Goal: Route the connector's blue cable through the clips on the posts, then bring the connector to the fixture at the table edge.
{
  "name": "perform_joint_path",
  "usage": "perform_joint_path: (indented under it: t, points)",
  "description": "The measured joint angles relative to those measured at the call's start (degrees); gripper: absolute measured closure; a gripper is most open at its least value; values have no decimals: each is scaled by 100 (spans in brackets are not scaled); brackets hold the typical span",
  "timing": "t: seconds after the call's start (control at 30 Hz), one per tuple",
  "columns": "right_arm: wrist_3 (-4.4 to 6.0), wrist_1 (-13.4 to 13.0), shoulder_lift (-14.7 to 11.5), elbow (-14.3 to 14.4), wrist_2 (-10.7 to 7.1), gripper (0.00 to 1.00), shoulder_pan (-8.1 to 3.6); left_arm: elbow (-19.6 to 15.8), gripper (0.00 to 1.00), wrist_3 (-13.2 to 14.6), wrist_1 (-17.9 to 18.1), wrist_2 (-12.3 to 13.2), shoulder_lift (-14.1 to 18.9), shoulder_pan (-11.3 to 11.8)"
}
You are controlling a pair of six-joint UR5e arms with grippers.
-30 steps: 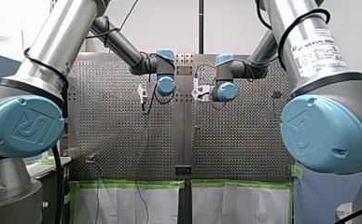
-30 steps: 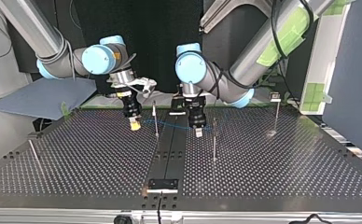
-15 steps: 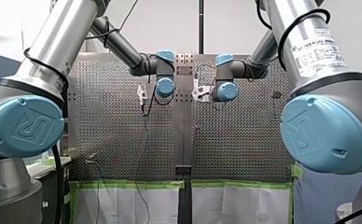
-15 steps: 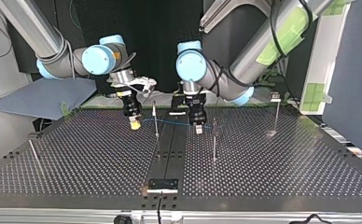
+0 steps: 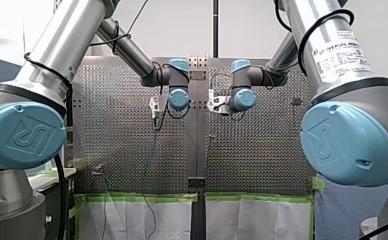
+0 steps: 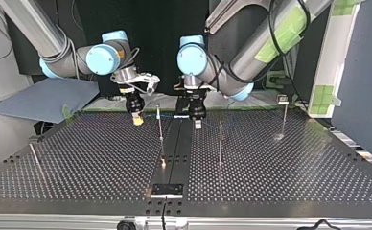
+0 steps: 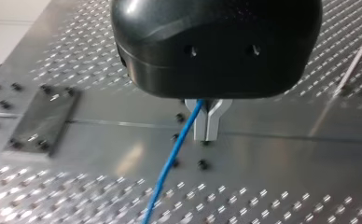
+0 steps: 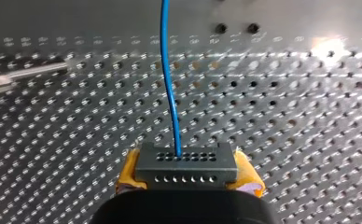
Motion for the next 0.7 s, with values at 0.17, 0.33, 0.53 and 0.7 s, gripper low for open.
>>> perform_joint_path:
  t: [0.17,0.33,0.53,0.7]
  points:
    - [-8,-41,0,171,64,100,-3,-1,100,8,120,-76,-229,-195]
    - [-14,-129,0,367,75,100,-43,-10,100,-19,231,-135,-484,-350]
    - [-13,-276,0,586,74,100,-85,-121,100,-35,344,-220,-574,-423]
    - [-15,-291,0,666,69,100,-108,-294,100,-39,494,-244,-578,-430]
